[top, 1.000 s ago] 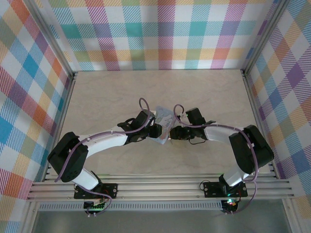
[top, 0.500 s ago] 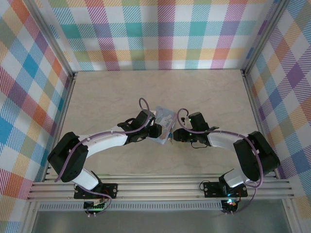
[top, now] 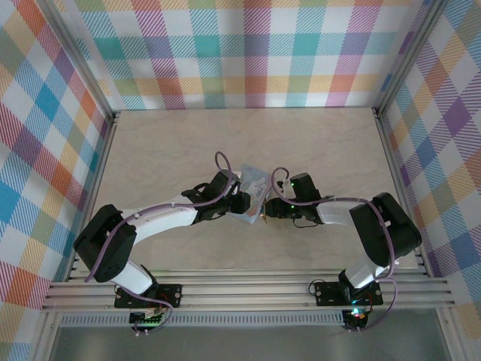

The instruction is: Unlock the padlock with the key

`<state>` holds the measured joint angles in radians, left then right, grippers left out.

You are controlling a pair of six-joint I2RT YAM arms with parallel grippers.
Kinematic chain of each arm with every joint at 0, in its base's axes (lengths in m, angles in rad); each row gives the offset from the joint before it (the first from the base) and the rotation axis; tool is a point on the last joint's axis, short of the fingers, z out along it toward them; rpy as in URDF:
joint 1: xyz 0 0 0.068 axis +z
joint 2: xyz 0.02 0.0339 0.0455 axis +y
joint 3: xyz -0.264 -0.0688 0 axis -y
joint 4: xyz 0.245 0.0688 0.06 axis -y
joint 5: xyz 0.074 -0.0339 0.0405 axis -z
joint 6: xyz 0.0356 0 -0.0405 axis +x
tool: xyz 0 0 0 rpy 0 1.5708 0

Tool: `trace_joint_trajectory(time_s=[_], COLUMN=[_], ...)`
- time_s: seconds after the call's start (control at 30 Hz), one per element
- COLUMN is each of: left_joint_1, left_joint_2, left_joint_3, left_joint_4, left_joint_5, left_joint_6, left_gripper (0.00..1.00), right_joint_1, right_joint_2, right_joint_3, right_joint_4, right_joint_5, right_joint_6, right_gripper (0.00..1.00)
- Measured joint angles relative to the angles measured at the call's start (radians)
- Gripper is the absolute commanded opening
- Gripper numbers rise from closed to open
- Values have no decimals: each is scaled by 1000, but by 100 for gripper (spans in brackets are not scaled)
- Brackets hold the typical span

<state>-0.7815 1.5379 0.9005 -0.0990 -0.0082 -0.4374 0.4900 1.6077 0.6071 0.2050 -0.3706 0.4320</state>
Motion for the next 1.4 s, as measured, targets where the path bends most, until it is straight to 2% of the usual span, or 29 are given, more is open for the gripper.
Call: trace_joint_trajectory(time_s=[0.13, 0.37, 0.57, 1.4], left_joint_1=[0, 2, 12, 12], left_joint_2=[0, -1, -2, -5], left_joint_3=[0, 0, 0, 0], left_joint_4=[0, -2, -3, -3], left_joint_5=[0, -8, -11, -10], left_joint_6=[0, 0, 0, -8], left_gripper=[34, 35, 35, 35], right_joint_1=[3, -4, -5, -26], right_joint_2=[24, 52, 47, -69], right_joint_3=[-3, -8, -22, -84], right_joint_4=[56, 110, 148, 120], right_joint_5=[-35, -61, -68, -76], right_joint_6=[-4, -5, 1, 142], right_gripper=[38, 15, 1, 0])
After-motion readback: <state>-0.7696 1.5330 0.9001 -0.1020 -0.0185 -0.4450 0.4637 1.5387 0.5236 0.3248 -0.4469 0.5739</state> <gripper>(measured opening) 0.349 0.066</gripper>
